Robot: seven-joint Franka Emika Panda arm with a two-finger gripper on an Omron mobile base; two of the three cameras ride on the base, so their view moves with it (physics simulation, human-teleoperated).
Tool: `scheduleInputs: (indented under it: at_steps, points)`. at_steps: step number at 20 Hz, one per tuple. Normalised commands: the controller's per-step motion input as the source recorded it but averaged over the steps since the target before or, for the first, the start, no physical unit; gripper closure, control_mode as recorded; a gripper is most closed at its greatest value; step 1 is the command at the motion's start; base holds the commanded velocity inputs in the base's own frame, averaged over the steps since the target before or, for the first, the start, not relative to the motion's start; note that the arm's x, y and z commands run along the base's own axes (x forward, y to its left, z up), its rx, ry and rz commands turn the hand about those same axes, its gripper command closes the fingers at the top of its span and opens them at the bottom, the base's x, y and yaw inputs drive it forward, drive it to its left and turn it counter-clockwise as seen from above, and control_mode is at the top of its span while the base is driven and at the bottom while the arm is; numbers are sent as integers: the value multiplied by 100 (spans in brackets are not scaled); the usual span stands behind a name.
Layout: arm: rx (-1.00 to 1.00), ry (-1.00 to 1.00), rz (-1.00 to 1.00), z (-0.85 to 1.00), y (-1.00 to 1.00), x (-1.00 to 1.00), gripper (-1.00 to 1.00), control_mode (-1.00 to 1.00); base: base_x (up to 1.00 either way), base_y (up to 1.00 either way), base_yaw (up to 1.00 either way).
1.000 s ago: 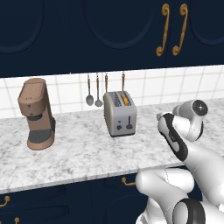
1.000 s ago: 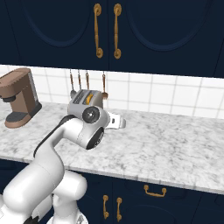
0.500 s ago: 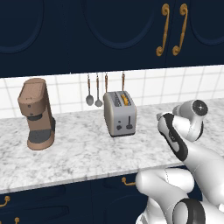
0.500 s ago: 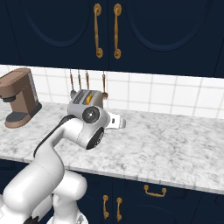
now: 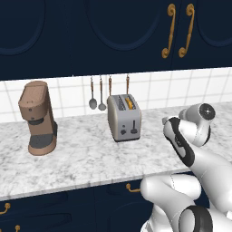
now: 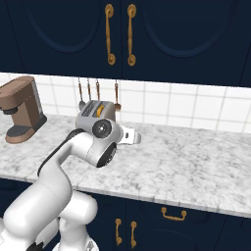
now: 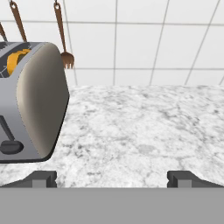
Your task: Start the toaster. Once the lever pops up, take the bread to the plate on the dining counter.
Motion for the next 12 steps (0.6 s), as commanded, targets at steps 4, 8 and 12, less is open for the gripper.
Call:
scheduleInputs:
  at_steps: [4,8,12]
  points:
    - [0,0,0,0,0,0,-100,-100,0,0,0]
    - [0,0,0,0,0,0,-100,-100,0,0,0]
    - [0,0,0,0,0,0,-100,-100,0,0,0]
